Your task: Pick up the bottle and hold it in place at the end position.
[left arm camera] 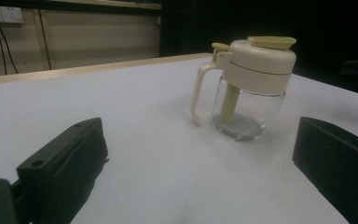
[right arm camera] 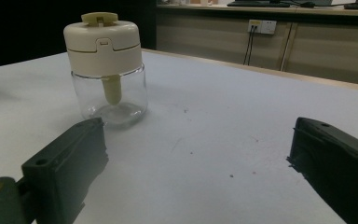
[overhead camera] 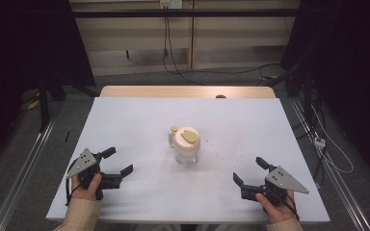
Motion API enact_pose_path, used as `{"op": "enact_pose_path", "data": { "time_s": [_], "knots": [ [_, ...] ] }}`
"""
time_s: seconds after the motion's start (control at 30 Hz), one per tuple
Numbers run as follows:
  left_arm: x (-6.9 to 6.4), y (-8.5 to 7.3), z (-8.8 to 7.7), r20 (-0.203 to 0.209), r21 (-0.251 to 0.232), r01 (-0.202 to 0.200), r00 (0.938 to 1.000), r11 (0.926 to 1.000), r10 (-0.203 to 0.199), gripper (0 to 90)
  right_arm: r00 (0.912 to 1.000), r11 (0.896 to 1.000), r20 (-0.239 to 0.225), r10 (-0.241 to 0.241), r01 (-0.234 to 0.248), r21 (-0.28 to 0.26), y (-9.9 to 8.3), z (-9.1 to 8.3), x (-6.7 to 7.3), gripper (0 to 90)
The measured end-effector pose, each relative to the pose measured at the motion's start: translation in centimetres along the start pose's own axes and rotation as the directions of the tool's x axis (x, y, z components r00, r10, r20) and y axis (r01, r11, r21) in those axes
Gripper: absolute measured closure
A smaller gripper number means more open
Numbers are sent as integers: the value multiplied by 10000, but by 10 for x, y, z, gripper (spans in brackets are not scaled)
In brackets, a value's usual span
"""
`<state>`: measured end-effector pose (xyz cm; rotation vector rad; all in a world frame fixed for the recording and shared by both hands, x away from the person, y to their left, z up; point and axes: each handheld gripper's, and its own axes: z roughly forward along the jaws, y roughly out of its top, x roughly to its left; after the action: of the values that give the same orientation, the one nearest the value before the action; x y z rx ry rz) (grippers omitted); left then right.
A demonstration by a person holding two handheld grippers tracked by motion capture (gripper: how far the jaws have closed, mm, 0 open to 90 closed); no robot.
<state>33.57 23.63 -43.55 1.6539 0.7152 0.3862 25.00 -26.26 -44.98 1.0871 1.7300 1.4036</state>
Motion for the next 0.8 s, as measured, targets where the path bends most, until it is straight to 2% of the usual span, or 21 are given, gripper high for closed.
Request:
{"op": "enact_pose_path", "data": {
  "time_s": [0.13,0.17,0.23,0.3,0.47,0.8],
  "knots": [
    [0,0,3,262,-43,92,9996,9999,-91,22,10000,10000,-35,62,-62,-35,1,-1,0,36],
    [0,0,4,270,-30,49,9996,10000,-48,22,10000,10000,-3,38,-38,-19,1,-1,0,37],
    [-1,1,7,241,-100,233,9994,9997,-230,22,10000,10000,46,5,-5,-24,1,-1,0,37],
    [-2,3,8,226,-98,66,9997,9999,-64,22,10000,10000,83,11,-11,-50,1,-1,0,37],
    [-7,6,13,260,-152,75,9996,9999,-71,22,9999,10000,84,-81,81,-22,1,0,1,37],
    [-18,12,27,354,10,-209,9992,9998,208,22,10000,10000,36,-87,87,7,1,-1,2,39]
  ]
}}
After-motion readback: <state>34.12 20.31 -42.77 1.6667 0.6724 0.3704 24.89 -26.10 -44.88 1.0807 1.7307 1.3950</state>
